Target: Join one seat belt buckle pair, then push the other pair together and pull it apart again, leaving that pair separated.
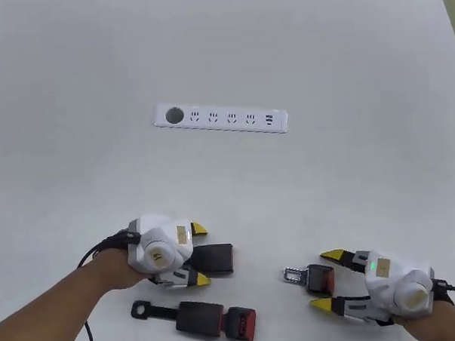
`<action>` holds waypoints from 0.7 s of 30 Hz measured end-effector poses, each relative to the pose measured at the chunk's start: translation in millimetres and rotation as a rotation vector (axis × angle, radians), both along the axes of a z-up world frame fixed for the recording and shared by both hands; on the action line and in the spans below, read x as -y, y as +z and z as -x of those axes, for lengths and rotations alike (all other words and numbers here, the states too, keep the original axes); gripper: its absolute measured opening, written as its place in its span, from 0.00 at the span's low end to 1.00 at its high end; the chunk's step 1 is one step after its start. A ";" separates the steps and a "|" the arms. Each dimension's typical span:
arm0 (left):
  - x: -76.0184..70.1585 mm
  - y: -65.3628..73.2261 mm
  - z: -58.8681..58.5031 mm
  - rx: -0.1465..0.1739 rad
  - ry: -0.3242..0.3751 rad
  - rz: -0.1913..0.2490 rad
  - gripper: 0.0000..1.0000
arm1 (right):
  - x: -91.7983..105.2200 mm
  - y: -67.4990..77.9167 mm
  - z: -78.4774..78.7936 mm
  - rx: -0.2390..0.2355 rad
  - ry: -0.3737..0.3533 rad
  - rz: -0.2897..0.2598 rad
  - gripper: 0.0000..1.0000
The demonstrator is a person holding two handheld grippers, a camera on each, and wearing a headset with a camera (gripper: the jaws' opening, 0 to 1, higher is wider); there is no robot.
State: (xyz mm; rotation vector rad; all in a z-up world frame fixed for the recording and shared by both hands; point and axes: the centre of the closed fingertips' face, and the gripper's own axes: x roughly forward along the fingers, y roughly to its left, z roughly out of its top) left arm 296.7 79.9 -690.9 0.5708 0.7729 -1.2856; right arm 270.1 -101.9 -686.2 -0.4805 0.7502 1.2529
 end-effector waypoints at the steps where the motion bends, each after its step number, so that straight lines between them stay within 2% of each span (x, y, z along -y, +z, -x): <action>1: -0.5 -0.3 1.1 -0.001 -0.003 0.001 0.52 | 0.0 0.3 0.0 -0.002 -0.001 -0.002 0.49; 4: -1.2 -0.6 2.8 0.006 -0.012 0.009 0.50 | 0.2 -0.3 -0.3 -0.006 -0.004 -0.004 0.48; 6: -1.1 0.5 4.1 0.005 -0.017 0.007 0.45 | 0.6 -1.0 -0.5 -0.003 -0.005 0.000 0.47; 7: -0.1 -1.0 4.5 0.015 -0.023 0.011 0.43 | 1.0 -1.5 -0.9 0.001 -0.004 0.004 0.47; 8: -0.7 -2.3 4.3 0.030 -0.032 0.011 0.42 | 1.3 -1.7 -1.1 0.003 -0.003 0.008 0.44; 10: -0.1 -3.2 4.7 0.031 -0.037 0.023 0.39 | 1.8 -1.0 1.2 -0.008 0.001 0.009 0.37; 12: 0.9 -4.3 5.8 0.033 -0.043 0.026 0.38 | 1.1 -1.6 1.2 0.001 0.010 0.011 0.36; 14: 2.0 -2.0 7.8 0.049 -0.097 0.025 0.34 | 0.2 -0.9 0.6 0.010 0.023 0.019 0.35; 15: 2.2 -1.3 7.7 0.058 -0.096 0.027 0.34 | -0.2 -1.4 0.3 0.008 0.026 0.023 0.35; 16: 2.3 -1.4 7.9 0.047 -0.089 0.028 0.34 | -0.6 -1.8 -0.4 0.011 0.032 0.027 0.35; 17: 2.1 -1.0 8.9 0.049 -0.123 0.024 0.34 | -1.4 -2.0 -0.9 0.010 0.032 0.029 0.35; 21: 4.3 0.3 9.7 0.044 -0.162 0.006 0.34 | -1.2 -1.7 -2.9 -0.003 0.047 0.054 0.34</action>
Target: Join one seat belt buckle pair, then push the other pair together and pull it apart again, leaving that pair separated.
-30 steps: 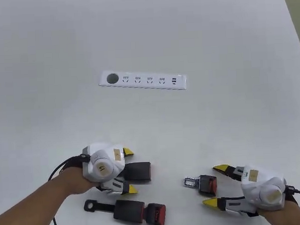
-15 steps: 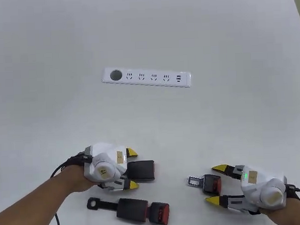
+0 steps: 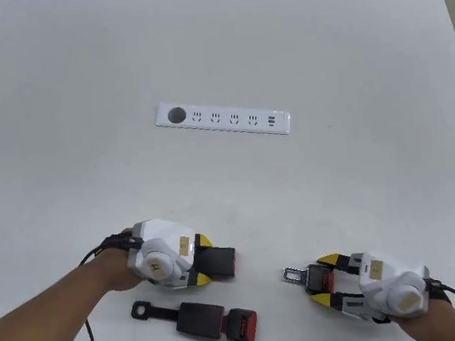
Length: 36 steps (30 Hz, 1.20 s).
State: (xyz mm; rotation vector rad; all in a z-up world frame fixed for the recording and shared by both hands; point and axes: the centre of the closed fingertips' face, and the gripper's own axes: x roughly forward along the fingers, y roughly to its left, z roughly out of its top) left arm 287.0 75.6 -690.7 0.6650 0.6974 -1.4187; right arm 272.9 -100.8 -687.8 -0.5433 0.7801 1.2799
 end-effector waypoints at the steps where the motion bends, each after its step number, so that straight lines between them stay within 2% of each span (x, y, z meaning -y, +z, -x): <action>1: 0.1 0.1 0.4 0.002 -0.006 -0.002 0.34 | 0.4 0.1 0.1 -0.003 0.008 0.009 0.34; 4: 2.2 1.0 1.3 -0.001 -0.019 -0.010 0.34 | 1.9 -1.9 1.0 0.002 0.052 0.049 0.34; 8: 3.6 1.1 2.4 0.000 -0.032 -0.017 0.34 | 1.5 -2.2 1.2 0.001 0.064 0.072 0.33; 16: 6.3 3.2 3.3 -0.004 -0.040 -0.023 0.33 | -2.4 -2.7 -1.4 -0.001 0.056 0.084 0.33; 19: 6.7 3.3 2.7 -0.007 -0.041 -0.027 0.33 | -9.3 -4.5 -3.1 0.003 0.065 0.093 0.33; 26: 6.0 2.1 1.4 -0.013 -0.032 -0.040 0.33 | -21.2 -5.2 -4.8 0.004 0.057 0.092 0.34; 36: 5.1 0.9 0.5 -0.018 -0.024 -0.052 0.33 | -53.4 2.1 -3.6 0.004 0.061 0.054 0.34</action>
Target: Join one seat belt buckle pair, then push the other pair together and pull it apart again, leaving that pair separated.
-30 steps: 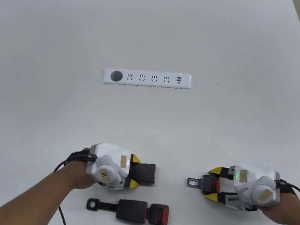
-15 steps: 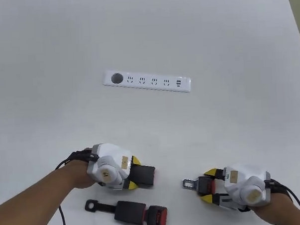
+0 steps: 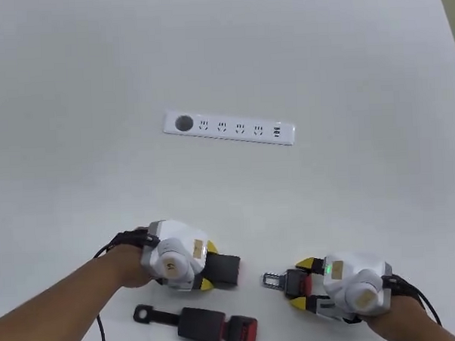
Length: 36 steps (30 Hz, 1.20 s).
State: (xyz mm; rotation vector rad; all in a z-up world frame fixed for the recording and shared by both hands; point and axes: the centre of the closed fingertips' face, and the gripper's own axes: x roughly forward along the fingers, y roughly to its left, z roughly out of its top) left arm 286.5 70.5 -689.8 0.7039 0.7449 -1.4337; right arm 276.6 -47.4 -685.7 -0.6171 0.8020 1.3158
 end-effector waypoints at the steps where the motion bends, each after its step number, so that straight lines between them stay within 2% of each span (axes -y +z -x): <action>1: -0.3 -0.4 -0.2 0.000 0.000 0.000 0.33 | -1.8 0.7 -0.7 0.001 0.000 -0.003 0.34; 15: -2.2 -2.7 -0.9 -0.002 0.001 0.001 0.33 | -24.8 7.0 -6.3 0.005 0.033 -0.007 0.34; 29: -2.3 -1.7 -0.5 -0.003 -0.009 -0.008 0.33 | -51.2 -6.1 -10.9 0.007 0.036 -0.030 0.33; 36: -2.7 -1.2 -0.8 -0.003 -0.009 -0.012 0.33 | -51.4 -4.5 -9.5 0.004 0.045 -0.033 0.33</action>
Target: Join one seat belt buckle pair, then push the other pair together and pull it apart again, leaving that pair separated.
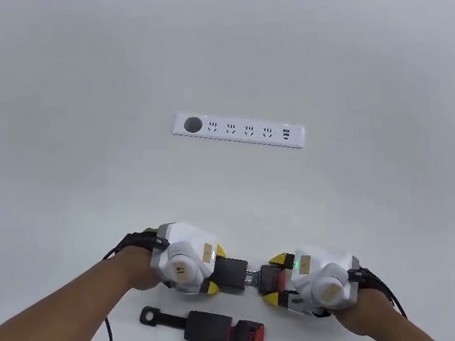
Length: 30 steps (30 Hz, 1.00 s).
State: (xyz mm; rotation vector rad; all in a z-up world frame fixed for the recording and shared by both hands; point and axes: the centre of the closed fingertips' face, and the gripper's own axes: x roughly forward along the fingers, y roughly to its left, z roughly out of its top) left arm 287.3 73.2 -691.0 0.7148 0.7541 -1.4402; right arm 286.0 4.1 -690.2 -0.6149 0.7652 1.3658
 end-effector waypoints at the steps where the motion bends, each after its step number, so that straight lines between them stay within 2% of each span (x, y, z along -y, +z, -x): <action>1: -0.1 0.1 -0.1 0.000 0.000 -0.001 0.33 | -0.1 0.1 0.0 -0.002 0.001 -0.003 0.33; 10: -0.2 -1.1 -0.9 0.001 -0.013 -0.011 0.33 | -7.8 -0.8 1.1 -0.004 -0.007 -0.012 0.32; 11: 0.2 -1.0 -0.9 -0.001 -0.016 -0.014 0.33 | -12.3 -0.3 1.6 -0.008 -0.025 -0.030 0.32; 14: 0.9 -0.4 -0.6 -0.001 -0.023 -0.018 0.32 | -18.6 0.4 0.8 0.002 -0.017 -0.026 0.32; 24: 1.2 -1.1 -0.5 -0.006 -0.015 -0.012 0.32 | -18.8 -1.3 0.7 -0.002 -0.043 -0.025 0.32; 30: 3.0 1.4 0.4 -0.005 -0.017 -0.017 0.32 | -18.3 -2.4 1.1 -0.004 -0.031 -0.025 0.32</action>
